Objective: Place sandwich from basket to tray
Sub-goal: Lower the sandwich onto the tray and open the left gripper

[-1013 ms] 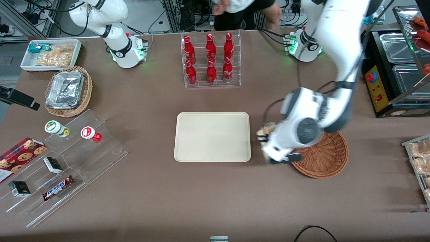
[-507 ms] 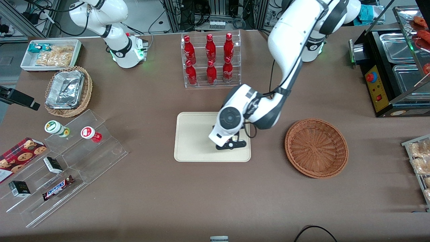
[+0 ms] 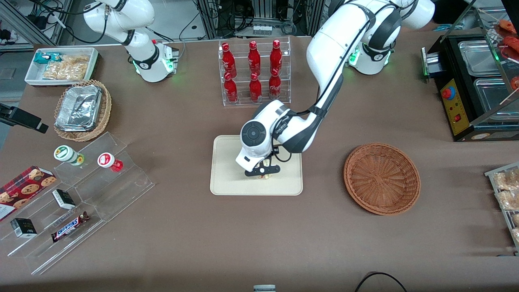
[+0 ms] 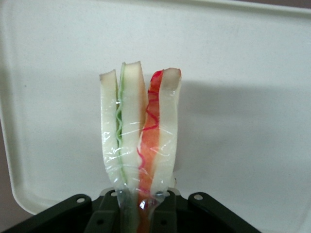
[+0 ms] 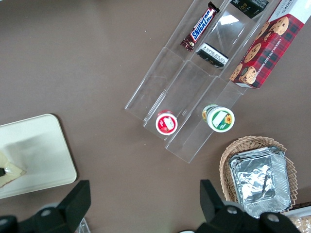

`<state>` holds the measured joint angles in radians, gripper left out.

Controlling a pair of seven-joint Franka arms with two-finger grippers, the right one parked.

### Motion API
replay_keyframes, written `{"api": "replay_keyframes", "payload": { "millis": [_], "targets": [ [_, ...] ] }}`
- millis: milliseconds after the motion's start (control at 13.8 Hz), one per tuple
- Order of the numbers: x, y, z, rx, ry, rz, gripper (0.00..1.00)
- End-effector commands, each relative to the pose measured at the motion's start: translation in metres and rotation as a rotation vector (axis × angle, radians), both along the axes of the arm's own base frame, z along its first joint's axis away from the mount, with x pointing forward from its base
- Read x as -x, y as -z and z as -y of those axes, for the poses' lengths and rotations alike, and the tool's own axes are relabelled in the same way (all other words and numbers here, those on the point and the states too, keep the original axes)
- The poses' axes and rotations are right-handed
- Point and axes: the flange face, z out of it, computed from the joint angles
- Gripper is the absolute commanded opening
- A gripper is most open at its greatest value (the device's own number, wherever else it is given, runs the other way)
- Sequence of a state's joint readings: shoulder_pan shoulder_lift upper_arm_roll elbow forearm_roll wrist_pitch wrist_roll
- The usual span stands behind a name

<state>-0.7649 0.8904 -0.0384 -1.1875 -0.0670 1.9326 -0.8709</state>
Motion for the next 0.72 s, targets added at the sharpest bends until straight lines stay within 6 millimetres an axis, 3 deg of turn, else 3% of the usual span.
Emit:
{"api": "replay_keyframes", "payload": {
  "millis": [0,145,217,434,651],
  "targets": [
    [0.012,-0.004,0.019,-0.013,-0.010,0.030,0.16],
    [0.022,-0.001,0.025,-0.023,0.004,0.024,0.19],
    [0.022,0.003,0.025,-0.027,0.004,0.020,0.27],
    [0.023,0.012,0.023,-0.038,0.002,0.013,0.76],
    [0.017,0.013,0.018,-0.038,-0.008,0.015,0.99]
  ]
}}
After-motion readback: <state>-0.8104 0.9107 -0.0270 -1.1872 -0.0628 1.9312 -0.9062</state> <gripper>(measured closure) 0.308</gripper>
